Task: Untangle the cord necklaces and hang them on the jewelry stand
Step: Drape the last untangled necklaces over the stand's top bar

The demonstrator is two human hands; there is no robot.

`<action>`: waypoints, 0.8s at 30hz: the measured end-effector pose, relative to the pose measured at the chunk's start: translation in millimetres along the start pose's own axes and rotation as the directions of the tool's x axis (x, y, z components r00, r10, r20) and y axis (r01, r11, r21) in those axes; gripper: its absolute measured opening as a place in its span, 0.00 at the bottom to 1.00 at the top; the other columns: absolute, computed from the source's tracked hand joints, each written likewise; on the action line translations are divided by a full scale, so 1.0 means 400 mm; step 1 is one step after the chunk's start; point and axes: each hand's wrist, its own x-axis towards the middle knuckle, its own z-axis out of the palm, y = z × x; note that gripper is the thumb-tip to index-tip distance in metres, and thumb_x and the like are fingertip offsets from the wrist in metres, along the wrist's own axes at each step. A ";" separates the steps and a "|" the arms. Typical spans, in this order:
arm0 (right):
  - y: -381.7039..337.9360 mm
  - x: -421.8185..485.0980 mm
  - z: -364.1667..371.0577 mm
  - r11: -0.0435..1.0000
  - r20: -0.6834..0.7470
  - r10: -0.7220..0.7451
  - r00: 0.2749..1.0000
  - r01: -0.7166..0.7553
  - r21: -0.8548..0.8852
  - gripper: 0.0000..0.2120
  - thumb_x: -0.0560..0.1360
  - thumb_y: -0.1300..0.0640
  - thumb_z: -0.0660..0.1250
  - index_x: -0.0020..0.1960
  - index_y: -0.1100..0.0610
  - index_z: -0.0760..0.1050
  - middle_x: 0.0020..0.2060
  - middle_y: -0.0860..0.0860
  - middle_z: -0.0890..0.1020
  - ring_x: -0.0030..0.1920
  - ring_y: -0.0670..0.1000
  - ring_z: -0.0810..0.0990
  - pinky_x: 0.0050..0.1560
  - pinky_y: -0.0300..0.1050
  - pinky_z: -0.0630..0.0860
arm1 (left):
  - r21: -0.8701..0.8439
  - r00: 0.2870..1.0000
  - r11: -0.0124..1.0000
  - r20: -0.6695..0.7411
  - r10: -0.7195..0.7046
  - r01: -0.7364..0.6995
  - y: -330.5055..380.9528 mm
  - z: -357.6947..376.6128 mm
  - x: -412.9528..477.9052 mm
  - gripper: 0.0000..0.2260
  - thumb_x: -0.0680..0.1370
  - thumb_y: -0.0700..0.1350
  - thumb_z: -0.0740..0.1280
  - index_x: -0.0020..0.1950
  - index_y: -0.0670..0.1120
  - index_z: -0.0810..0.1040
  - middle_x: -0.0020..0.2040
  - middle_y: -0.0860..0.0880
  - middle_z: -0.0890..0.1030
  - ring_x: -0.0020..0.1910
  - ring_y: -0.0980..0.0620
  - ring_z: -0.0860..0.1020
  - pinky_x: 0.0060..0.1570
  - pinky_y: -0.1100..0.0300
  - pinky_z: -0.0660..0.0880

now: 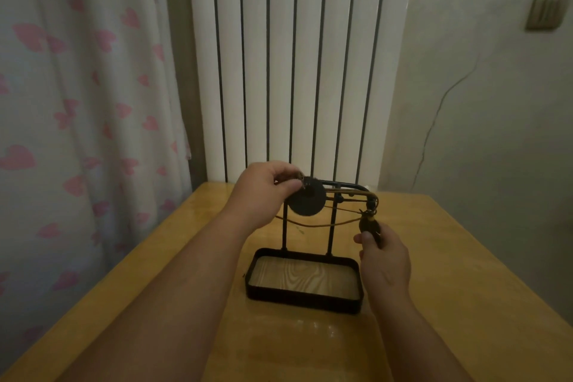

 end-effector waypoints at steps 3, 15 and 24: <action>0.001 -0.001 -0.002 1.000 0.003 -0.009 1.000 0.009 0.001 0.11 0.81 0.58 0.60 0.61 0.50 0.75 0.44 0.44 0.80 0.54 0.52 0.78 0.58 0.58 0.76 | 0.144 0.999 0.989 0.024 0.032 -0.036 -0.013 0.010 0.006 0.10 0.80 0.42 0.65 0.58 0.52 0.82 0.53 0.52 0.81 0.55 0.55 0.76 0.52 0.64 0.71; -0.005 -0.004 -0.004 1.000 0.035 -0.018 0.999 0.018 0.010 0.13 0.81 0.59 0.60 0.46 0.41 0.71 0.46 0.47 0.81 0.55 0.52 0.77 0.59 0.58 0.75 | 0.468 0.991 0.875 0.007 0.135 -0.122 -0.028 0.007 0.003 0.09 0.77 0.48 0.70 0.55 0.57 0.84 0.55 0.58 0.75 0.57 0.57 0.67 0.58 0.57 0.61; 0.004 0.004 -0.004 1.000 0.038 -0.012 0.999 0.011 0.024 0.09 0.81 0.59 0.60 0.55 0.48 0.76 0.46 0.45 0.80 0.55 0.52 0.77 0.59 0.58 0.76 | 0.396 0.974 0.906 -0.099 0.203 -0.148 -0.043 0.016 -0.004 0.09 0.76 0.43 0.71 0.54 0.54 0.80 0.53 0.59 0.76 0.57 0.56 0.73 0.62 0.53 0.69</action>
